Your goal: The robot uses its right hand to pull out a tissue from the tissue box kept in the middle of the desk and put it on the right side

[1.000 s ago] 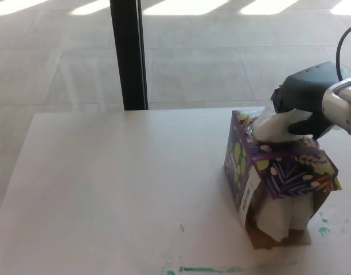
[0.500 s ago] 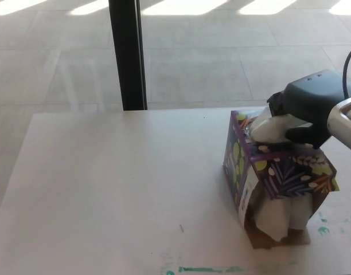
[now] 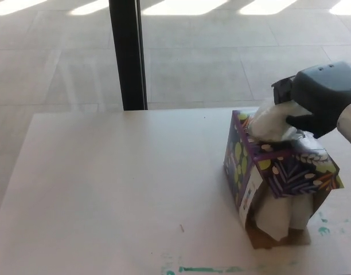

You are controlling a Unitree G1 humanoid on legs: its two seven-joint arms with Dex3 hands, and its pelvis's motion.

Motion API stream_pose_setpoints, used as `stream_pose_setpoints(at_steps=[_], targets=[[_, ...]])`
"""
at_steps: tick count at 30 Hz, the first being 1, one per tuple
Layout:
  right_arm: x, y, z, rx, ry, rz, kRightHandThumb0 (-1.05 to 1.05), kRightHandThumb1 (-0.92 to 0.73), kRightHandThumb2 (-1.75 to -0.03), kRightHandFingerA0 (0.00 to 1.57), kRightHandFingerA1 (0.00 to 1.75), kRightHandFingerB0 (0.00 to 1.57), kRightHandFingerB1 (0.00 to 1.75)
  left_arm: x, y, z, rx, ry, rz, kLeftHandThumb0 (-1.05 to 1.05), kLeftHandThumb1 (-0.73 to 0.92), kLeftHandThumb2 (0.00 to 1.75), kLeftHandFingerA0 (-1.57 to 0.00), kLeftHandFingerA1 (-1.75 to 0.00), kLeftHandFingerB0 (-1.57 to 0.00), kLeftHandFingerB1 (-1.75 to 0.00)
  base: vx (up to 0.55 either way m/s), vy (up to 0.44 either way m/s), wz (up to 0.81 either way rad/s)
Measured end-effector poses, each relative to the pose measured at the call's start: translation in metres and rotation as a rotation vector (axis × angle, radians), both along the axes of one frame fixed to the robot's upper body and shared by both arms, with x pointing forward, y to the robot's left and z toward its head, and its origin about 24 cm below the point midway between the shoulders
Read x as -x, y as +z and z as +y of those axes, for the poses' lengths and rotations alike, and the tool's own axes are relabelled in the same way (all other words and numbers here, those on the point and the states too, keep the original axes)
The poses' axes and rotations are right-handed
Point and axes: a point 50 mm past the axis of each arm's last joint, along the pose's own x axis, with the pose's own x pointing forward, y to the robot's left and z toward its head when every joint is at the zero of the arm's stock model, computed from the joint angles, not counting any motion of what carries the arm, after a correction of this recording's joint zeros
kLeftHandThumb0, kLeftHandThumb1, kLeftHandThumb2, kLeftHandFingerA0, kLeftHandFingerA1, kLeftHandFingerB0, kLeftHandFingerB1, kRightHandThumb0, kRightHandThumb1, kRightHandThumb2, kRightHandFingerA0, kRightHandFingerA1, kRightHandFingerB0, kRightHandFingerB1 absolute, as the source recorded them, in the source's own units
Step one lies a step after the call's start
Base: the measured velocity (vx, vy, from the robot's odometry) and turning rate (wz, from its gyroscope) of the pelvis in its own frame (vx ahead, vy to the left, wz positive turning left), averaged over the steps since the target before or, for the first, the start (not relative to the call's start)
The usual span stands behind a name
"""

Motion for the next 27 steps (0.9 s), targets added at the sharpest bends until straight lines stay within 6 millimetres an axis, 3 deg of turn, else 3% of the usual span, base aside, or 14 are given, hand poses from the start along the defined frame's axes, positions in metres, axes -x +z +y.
stream_pose_setpoints(at_steps=[2, 3, 4, 5, 7, 8, 9, 10, 12, 15, 16, 17, 20, 27], targets=[[0.0, 0.005, -0.002, -0.021, -0.001, -0.032, -0.31, -0.7, -0.83, 0.99, 1.75, 0.74, 1.39, 0.001, 0.0, 0.0, 0.0, 0.001, 0.002, -1.05, 0.46, 0.8, -0.83, -1.12, -0.71, -1.04, 0.0, 0.0, 0.0], [0.0, 0.007, -0.004, -0.031, -0.002, -0.047, -0.29, -0.8, -0.79, 0.92, 1.75, 0.66, 1.41, 0.001, 0.0, 0.0, 0.0, 0.001, 0.003, -1.05, 0.46, 0.81, -0.84, -1.13, -0.7, -1.05, 0.0, 0.0, 0.0], [0.0, 0.009, -0.005, -0.042, -0.004, -0.063, -0.31, -0.67, -0.88, 1.01, 1.75, 0.78, 1.35, 0.001, 0.0, 0.0, 0.0, 0.001, 0.004, -1.05, 0.46, 0.81, -0.82, -1.13, -0.7, -1.05, 0.0, 0.0, 0.0], [0.0, 0.011, -0.006, -0.051, -0.005, -0.077, -0.29, -0.66, -0.86, 1.17, 1.75, 0.72, 1.31, 0.002, 0.0, 0.0, -0.001, 0.001, 0.005, -1.05, 0.47, 0.82, -0.85, -1.13, -0.71, -1.06, 0.0, 0.0, 0.0], [0.0, 0.017, -0.01, -0.075, -0.011, -0.115, -0.29, -0.66, -0.86, 1.17, 1.75, 0.72, 1.31, 0.003, -0.001, 0.0, -0.001, 0.002, 0.007, -1.05, 0.47, 0.82, -0.85, -1.13, -0.71, -1.06, 0.0, 0.0, 0.0], [-0.001, 0.02, -0.011, -0.084, -0.013, -0.13, -0.26, -0.88, -0.79, 0.9, 1.75, 0.49, 1.52, 0.003, -0.001, 0.0, -0.001, 0.002, 0.008, -1.05, 0.47, 0.79, -0.86, -1.11, -0.72, -1.05, 0.0, 0.0, 0.0], [-0.001, 0.023, -0.012, -0.093, -0.015, -0.145, -0.24, -0.62, -0.92, 1.21, 1.7, 0.78, 1.26, 0.003, -0.001, 0.0, -0.001, 0.002, 0.009, -1.05, 0.45, 0.81, -0.87, -1.12, -0.74, -1.05, 0.0, 0.0, 0.0], [-0.001, 0.028, -0.015, -0.11, -0.019, -0.173, -0.32, -0.68, -0.88, 1.03, 1.75, 0.8, 1.27, 0.004, -0.001, 0.0, -0.001, 0.003, 0.01, -1.05, 0.46, 0.81, -0.86, -1.13, -0.76, -1.06, 0.0, 0.0, 0.0], [-0.001, 0.036, -0.018, -0.131, -0.024, -0.21, -0.32, -0.68, -0.88, 1.03, 1.75, 0.8, 1.27, 0.005, -0.001, 0.0, -0.001, 0.003, 0.012, -1.05, 0.46, 0.81, -0.86, -1.13, -0.76, -1.06, 0.0, 0.0, 0.0], [-0.001, 0.048, -0.023, -0.171, -0.033, -0.273, -0.23, -0.61, -0.94, 1.21, 1.69, 0.84, 1.24, 0.006, -0.002, 0.0, -0.001, 0.004, 0.016, -1.05, 0.45, 0.79, -0.86, -1.13, -0.73, -1.05, 0.0, 0.0, 0.0], [0.0, 0.053, -0.025, -0.189, -0.036, -0.297, -0.37, -0.57, -1.09, 1.27, 1.37, 0.92, 1.09, 0.007, -0.002, 0.0, -0.001, 0.004, 0.017, -1.05, 0.46, 0.79, -0.85, -1.13, -0.72, -1.06, 0.0, 0.0, 0.0], [0.0, 0.058, -0.027, -0.204, -0.038, -0.319, -0.32, -0.65, -0.9, 1.03, 1.75, 0.85, 1.21, 0.007, -0.002, 0.0, -0.001, 0.005, 0.018, -1.05, 0.45, 0.8, -0.84, -1.13, -0.71, -1.05, 0.0, 0.0, 0.0], [0.002, 0.073, -0.032, -0.248, -0.047, -0.39, -0.36, -0.68, -0.96, 1.03, 1.75, 0.81, 1.42, 0.009, -0.002, 0.001, -0.001, 0.006, 0.022, -1.05, 0.43, 0.78, -0.86, -1.11, -0.73, -1.04, 0.0, 0.0, 0.0], [0.008, 0.11, -0.052, -0.376, -0.095, -0.562, -0.36, -0.73, -0.87, 1.02, 1.75, 0.8, 1.43, 0.012, -0.003, 0.001, -0.002, 0.008, 0.029, -1.05, 0.43, 0.8, -0.85, -1.13, -0.72, -1.04, 0.0, 0.0, 0.0]])
